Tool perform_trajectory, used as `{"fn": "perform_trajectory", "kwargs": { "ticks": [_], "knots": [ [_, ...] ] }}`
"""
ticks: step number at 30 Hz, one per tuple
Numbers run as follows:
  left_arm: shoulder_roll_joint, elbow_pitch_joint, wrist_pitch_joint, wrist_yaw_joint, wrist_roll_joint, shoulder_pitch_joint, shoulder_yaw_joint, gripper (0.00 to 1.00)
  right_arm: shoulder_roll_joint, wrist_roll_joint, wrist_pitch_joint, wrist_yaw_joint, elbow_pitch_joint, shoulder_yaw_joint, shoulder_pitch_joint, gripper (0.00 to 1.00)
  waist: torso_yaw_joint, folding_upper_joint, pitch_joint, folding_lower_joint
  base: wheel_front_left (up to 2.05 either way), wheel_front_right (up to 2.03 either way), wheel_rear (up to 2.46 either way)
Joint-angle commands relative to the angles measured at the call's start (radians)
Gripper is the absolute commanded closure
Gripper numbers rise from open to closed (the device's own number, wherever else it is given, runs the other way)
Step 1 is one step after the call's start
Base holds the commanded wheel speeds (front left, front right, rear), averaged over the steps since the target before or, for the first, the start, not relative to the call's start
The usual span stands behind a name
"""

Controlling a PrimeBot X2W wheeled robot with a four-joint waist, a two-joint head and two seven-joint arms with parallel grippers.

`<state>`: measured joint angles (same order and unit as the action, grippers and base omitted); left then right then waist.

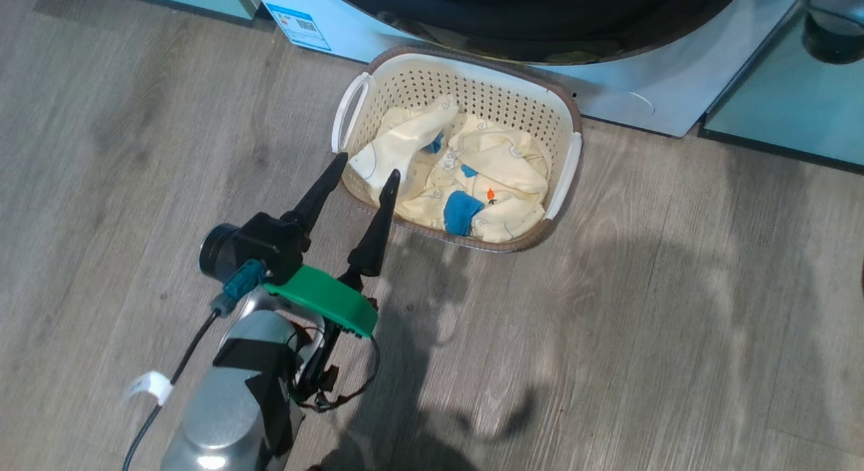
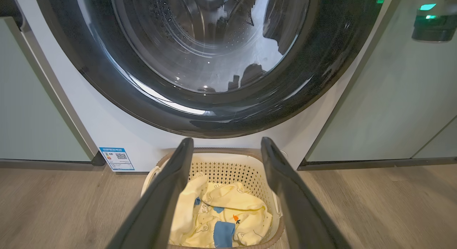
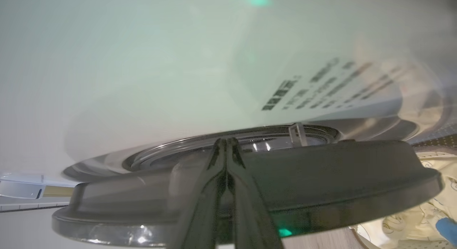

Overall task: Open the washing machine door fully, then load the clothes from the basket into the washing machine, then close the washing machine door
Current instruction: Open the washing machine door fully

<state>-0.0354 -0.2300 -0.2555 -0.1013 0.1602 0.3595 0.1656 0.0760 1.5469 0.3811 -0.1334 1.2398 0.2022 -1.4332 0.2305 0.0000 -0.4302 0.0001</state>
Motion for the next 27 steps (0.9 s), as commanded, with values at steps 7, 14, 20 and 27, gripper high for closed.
{"fn": "perform_trajectory", "kwargs": {
  "ticks": [7, 14, 20, 27],
  "knots": [
    [-0.015, 0.035, -0.006, 0.011, 0.015, 0.036, -0.023, 0.00, -0.018, -0.019, 0.031, 0.003, -0.022, 0.020, -0.067, 1.00, 0.000, 0.0000, -0.017, -0.0001, 0.00, 0.00, 0.00],
    [-0.015, 0.035, -0.006, 0.012, 0.015, 0.042, -0.024, 0.00, -0.017, -0.025, 0.059, 0.003, -0.032, 0.029, -0.066, 1.00, -0.003, 0.0000, -0.023, -0.0001, 0.00, 0.00, 0.00],
    [-0.015, 0.033, -0.006, 0.011, 0.012, 0.046, -0.030, 0.00, -0.019, -0.029, 0.095, 0.003, -0.048, 0.046, -0.052, 1.00, -0.012, 0.0000, -0.026, -0.0001, 0.00, 0.00, 0.00],
    [-0.015, 0.027, -0.006, 0.007, 0.010, 0.051, -0.036, 0.00, -0.022, -0.025, 0.128, 0.003, -0.086, 0.062, -0.017, 1.00, -0.019, 0.0000, -0.020, -0.0001, 0.00, 0.00, 0.00]
  ]
}}
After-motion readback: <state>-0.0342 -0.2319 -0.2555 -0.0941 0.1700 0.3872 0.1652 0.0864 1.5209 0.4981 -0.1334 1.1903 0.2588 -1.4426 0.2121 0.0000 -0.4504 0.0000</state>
